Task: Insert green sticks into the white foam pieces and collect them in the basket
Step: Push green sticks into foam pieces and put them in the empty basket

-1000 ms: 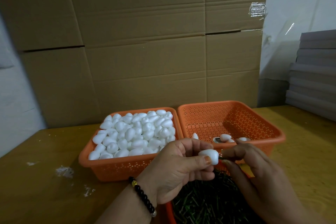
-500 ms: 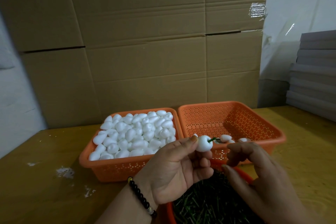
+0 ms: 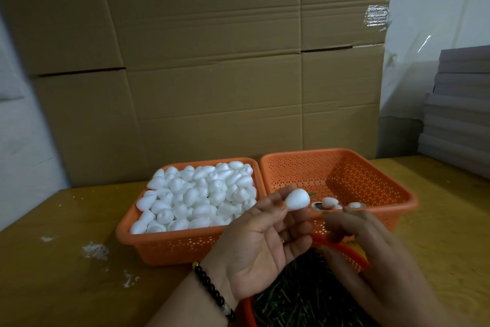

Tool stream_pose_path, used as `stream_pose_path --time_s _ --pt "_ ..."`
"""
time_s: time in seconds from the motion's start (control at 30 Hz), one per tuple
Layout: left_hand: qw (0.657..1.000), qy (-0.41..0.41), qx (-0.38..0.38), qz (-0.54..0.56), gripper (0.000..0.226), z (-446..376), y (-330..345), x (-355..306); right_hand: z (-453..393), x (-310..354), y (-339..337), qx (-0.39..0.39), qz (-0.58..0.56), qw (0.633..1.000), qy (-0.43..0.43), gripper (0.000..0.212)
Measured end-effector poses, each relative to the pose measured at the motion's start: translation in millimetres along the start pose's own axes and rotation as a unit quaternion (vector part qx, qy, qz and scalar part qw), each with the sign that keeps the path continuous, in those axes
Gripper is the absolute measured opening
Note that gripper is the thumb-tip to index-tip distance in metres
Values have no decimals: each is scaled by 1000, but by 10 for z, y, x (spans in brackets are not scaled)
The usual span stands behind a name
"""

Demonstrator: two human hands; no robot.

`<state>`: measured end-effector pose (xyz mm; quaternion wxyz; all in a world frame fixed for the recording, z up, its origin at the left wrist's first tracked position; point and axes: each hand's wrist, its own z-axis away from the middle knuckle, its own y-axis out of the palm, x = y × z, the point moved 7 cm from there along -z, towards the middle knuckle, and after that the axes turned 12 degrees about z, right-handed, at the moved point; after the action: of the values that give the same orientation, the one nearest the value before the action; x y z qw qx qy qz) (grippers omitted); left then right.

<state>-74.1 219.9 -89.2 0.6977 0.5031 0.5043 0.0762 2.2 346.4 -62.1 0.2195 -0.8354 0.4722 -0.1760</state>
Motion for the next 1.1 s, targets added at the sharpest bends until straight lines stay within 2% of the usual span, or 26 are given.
stream_pose_path --time_s 0.17,0.33,0.5,0.57,0.7,0.8,0.9,1.0,1.1 --pt "988 49 14 -147 32 18 55 36 -15 27 63 39 45 998 -15 47" --pt "941 138 25 -309 30 29 110 73 3 9 149 91 49 995 -16 54" --pt "893 155 11 -423 37 26 81 37 8 -36 144 100 9 995 3 48" --pt "856 178 -9 -486 34 42 63 -48 14 -108 136 106 21 994 17 48" --pt "749 269 -71 -601 12 125 55 -317 23 -337 160 133 56 987 70 49" --pt "698 299 -86 -645 2 175 94 -438 40 -537 215 174 148 967 110 65" --pt "649 324 -121 -678 5 209 98 -582 92 -720 265 219 196 944 150 76" --pt "566 316 -193 -736 3 232 7 -788 134 -891 306 263 233 921 169 74" --pt "526 244 -259 -773 19 260 -235 -1015 186 -983 346 308 279 893 173 76"
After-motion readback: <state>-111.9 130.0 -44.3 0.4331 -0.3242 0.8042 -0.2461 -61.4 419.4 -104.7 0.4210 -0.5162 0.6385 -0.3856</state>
